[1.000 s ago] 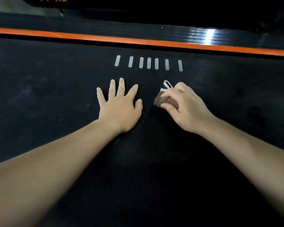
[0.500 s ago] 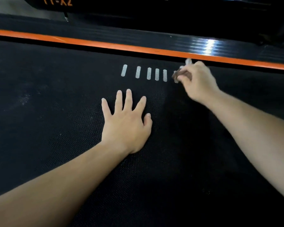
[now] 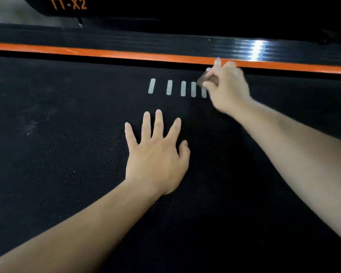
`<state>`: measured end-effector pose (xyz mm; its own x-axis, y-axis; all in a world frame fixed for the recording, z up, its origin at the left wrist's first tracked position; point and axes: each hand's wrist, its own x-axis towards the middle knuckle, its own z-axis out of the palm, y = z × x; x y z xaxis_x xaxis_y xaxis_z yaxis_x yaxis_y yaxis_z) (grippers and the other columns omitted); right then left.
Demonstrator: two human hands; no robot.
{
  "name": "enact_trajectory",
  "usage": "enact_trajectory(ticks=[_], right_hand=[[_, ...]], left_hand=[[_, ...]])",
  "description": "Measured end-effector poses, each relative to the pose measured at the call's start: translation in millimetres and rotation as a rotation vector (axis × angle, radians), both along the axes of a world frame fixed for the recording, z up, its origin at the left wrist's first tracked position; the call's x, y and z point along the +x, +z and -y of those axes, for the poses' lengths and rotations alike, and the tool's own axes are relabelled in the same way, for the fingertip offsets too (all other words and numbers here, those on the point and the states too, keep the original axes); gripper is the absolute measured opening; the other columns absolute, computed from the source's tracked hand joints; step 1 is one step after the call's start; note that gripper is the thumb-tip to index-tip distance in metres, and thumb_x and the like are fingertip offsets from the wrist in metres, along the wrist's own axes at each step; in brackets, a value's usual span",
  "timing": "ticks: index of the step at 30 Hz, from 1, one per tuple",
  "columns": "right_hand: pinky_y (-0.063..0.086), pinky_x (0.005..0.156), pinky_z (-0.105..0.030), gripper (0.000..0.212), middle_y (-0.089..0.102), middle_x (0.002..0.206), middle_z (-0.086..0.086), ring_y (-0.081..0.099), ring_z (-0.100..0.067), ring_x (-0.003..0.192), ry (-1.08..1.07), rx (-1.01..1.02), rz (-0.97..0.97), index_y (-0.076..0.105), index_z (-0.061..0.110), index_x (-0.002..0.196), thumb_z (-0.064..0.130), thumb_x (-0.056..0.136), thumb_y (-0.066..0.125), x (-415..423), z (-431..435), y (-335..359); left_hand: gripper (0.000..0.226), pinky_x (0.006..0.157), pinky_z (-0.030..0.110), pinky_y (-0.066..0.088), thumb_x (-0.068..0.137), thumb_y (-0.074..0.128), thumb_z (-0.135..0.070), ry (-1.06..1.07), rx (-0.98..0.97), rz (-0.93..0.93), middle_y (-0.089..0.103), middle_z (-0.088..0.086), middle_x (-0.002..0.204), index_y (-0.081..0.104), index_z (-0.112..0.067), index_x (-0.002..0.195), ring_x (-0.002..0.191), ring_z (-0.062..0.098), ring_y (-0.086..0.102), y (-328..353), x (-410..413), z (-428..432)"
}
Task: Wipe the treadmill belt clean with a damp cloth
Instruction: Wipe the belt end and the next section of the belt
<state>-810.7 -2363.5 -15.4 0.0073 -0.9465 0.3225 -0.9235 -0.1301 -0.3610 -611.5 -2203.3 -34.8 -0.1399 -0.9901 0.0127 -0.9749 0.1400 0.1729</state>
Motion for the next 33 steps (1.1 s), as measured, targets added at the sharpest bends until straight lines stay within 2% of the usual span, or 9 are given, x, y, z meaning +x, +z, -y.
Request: enact_trajectory(ticks=[3,6,9,14,19,21,26,30,33], right_hand=[[0.042,0.093,-0.039,0.018,0.052,0.113,-0.002,0.048,-0.021,0.108,0.225,0.032,-0.024,0.069,0.025,0.111,0.034,0.095,0.064,-5.3,-16.7,0.3],[0.045,0.097,-0.043,0.022,0.056,0.126,-0.010,0.053,-0.032,0.116,0.006,0.004,-0.031,0.069,0.029,0.115,0.035,0.094,0.065,-42.2,4.7,10.0],[0.046,0.091,-0.039,0.022,0.057,0.125,-0.008,0.055,-0.032,0.116,-0.256,-0.038,0.065,0.070,0.028,0.116,0.032,0.095,0.066,-58.9,6.6,7.3],[0.046,0.096,-0.040,0.019,0.054,0.114,-0.002,0.054,-0.022,0.110,0.111,0.029,0.007,0.070,0.028,0.111,0.035,0.094,0.066,-53.0,-25.8,-1.7],[0.042,0.095,-0.038,0.025,0.054,0.131,-0.011,0.053,-0.033,0.122,-0.290,0.021,0.066,0.068,0.025,0.120,0.032,0.096,0.064,-97.1,-12.7,17.5],[0.043,0.097,-0.040,0.024,0.052,0.127,-0.010,0.053,-0.031,0.118,-0.215,0.026,0.054,0.069,0.026,0.117,0.034,0.095,0.065,-85.9,-27.0,9.4],[0.042,0.092,-0.032,0.018,0.050,0.106,0.003,0.052,-0.013,0.102,0.155,0.021,0.025,0.071,0.024,0.109,0.030,0.092,0.069,-79.2,-82.7,3.0],[0.046,0.092,-0.037,0.023,0.052,0.117,-0.005,0.056,-0.030,0.113,-0.202,0.014,0.032,0.068,0.024,0.114,0.034,0.094,0.066,-100.1,-68.0,9.2],[0.049,0.093,-0.039,0.021,0.054,0.118,-0.007,0.057,-0.031,0.111,-0.128,0.000,0.032,0.069,0.025,0.111,0.033,0.092,0.067,-68.4,-92.6,2.0]], left_hand=[[0.065,0.123,0.066,-0.004,0.100,0.012,-0.057,0.001,0.002,-0.002,0.001,0.007,0.173,0.011,-0.037,0.162,0.159,0.030,-0.011,1.6,-0.6,0.5],[0.066,0.123,0.065,-0.004,0.099,0.011,-0.057,-0.002,0.011,-0.010,0.000,0.007,0.173,0.011,-0.038,0.162,0.159,0.030,-0.011,1.6,0.3,0.2],[0.063,0.123,0.065,-0.005,0.102,0.014,-0.057,-0.001,0.016,-0.010,-0.001,0.006,0.173,0.010,-0.038,0.162,0.159,0.029,-0.011,1.6,0.1,0.4],[0.062,0.123,0.063,-0.007,0.103,0.016,-0.057,0.011,0.025,-0.006,-0.003,0.005,0.174,0.009,-0.039,0.163,0.158,0.028,-0.013,2.8,-0.3,0.7],[0.063,0.124,0.063,-0.006,0.103,0.016,-0.057,0.011,0.031,-0.012,-0.001,0.005,0.174,0.011,-0.039,0.163,0.159,0.027,-0.012,3.7,-0.4,1.1],[0.063,0.124,0.063,-0.005,0.103,0.016,-0.057,0.014,0.031,-0.009,0.000,0.005,0.174,0.011,-0.039,0.163,0.159,0.027,-0.011,2.5,-0.3,0.8],[0.063,0.124,0.063,-0.004,0.102,0.015,-0.058,0.019,0.025,-0.002,0.001,0.005,0.174,0.012,-0.039,0.163,0.159,0.028,-0.009,1.4,-0.2,1.1],[0.063,0.124,0.063,-0.005,0.102,0.016,-0.058,0.019,0.032,0.000,0.001,0.005,0.174,0.012,-0.039,0.163,0.159,0.027,-0.009,2.1,-0.7,0.0],[0.064,0.124,0.063,-0.006,0.102,0.015,-0.058,0.020,0.042,0.002,0.000,0.005,0.174,0.012,-0.039,0.163,0.159,0.027,-0.010,2.4,-0.3,0.5]])
